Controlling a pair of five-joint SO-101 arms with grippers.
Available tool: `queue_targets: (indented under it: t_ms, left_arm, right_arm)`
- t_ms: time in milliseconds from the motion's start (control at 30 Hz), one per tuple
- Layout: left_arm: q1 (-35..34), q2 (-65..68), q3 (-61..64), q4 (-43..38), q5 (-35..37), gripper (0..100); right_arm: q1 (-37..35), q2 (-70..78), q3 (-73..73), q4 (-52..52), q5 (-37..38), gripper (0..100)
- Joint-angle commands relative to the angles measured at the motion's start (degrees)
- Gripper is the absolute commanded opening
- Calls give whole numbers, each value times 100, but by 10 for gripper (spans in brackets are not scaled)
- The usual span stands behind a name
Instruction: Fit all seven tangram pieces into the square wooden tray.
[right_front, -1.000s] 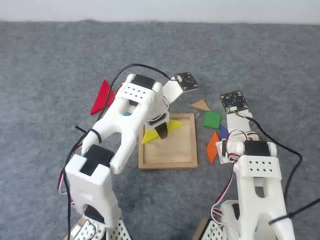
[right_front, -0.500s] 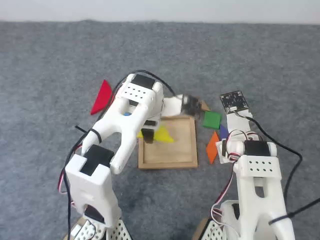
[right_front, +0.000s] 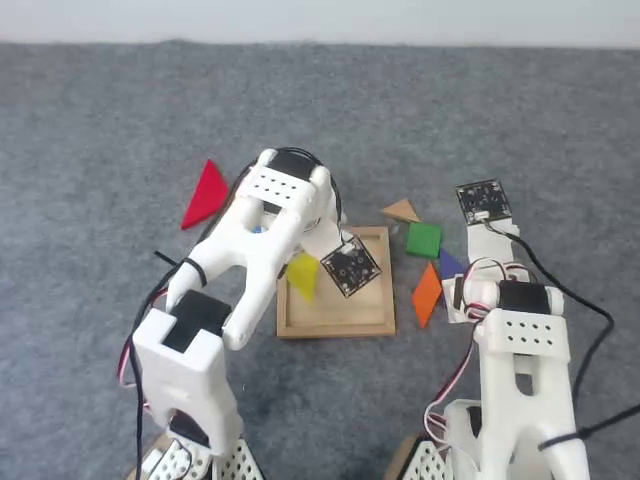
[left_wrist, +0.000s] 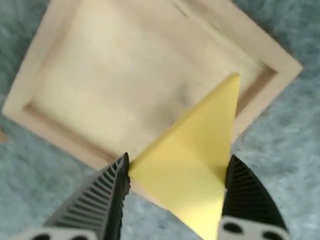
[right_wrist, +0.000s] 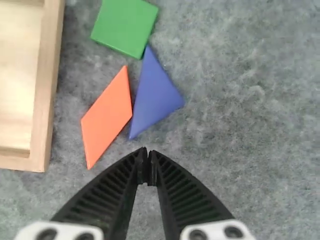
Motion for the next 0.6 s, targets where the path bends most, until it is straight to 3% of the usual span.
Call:
queue_targets:
  t_ms: [0, 67, 233, 567]
  left_arm:
    - [193, -246, -110, -79, -158, 13]
    - [299, -246, -101, -62, 0, 13]
    - [440, -246, -101, -79, 1266, 14]
    - [659, -308, -154, -193, 1407, 13]
  right_arm:
    - [40, -75, -62, -92, -18, 19]
    - [40, -75, -62, -92, -18, 19]
    - [40, -75, -62, -92, -18, 20]
    - [31, -75, -53, -92, -18, 20]
